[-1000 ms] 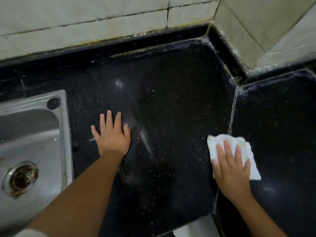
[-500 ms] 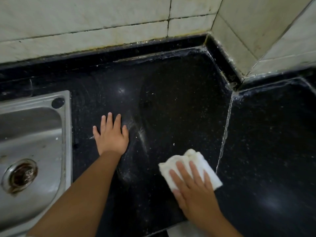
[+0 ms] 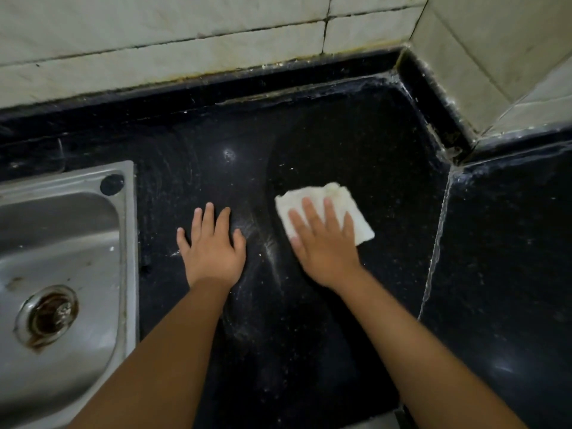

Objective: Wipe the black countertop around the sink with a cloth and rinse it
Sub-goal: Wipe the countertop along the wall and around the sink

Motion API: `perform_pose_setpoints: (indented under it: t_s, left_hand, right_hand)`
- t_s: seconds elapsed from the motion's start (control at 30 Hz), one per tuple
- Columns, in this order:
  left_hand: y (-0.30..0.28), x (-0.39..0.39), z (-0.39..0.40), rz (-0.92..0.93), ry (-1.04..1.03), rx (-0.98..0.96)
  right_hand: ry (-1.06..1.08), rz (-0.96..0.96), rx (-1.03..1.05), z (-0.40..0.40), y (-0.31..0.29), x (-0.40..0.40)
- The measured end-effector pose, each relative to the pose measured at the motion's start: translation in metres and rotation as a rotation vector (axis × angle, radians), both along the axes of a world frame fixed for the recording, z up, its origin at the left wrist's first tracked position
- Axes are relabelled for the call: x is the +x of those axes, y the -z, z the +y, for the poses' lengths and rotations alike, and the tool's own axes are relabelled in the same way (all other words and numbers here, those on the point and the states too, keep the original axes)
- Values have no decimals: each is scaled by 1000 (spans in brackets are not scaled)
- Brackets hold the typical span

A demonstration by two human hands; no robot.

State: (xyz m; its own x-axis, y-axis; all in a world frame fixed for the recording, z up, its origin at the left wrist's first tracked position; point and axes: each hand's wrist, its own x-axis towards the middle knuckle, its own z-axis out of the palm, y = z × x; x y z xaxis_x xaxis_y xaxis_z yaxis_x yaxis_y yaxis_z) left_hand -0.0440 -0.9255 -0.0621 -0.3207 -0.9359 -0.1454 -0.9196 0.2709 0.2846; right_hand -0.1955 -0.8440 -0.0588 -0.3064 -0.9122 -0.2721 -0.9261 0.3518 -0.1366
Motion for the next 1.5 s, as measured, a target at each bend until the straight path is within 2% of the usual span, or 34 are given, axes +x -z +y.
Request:
perform_pose_setpoints:
  t_s: [0.07,0.13,0.2,0.27,0.37,0.47,0.57,0.7,0.8,0.97,1.1,1.2,1.27,1.37,1.5]
  left_hand:
    - [-1,0,0,0,-2,6]
    - [-1,0,0,0,-2,2]
    - [-1,0,0,-4,3,1]
    - [-1,0,1,-10,2,2]
    - [0,0,1,-11,3,-5]
    - [0,0,1,-3,5,-14]
    - [3,0,-1,11,1,-24]
    - [9,0,-1,26,-10,-68]
    - [11,1,-2,39,-4,-104]
    - [11,1,-2,32,-8,-96]
    - [8,0,-3,33,-1,-81]
    - [8,1,-2,29,3,-69]
    - [9,1,-2,23,2,-72]
    - [9,1,-2,11,5,-70]
    - [10,0,-3,19,5,-87]
  right_hand:
    - [-93,9,-57,43,6,26]
    - [-132,-6,-4,94,9,35]
    - [-99,-15,-6,130,6,24]
    - [-1,-4,87,137,2,2]
    - [121,18,55,104,-7,-37]
    - [255,-54,93,40,-9,-76]
    - [273,-82,80,-32,-11,-93]
    - [138,-82,84,-101,-8,-76]
    - [-68,-87,66,-108,-7,-39]
    - [-390,-72,29,-29,-4,-9]
    - [-445,-28,50,71,1,-29]
    - [-328,-6,107,86,-7,-62]
    - [-172,25,100,54,-14,-79]
    - [75,-80,107,-14,-11,-87]
    - [42,-105,34,-93,-10,-44]
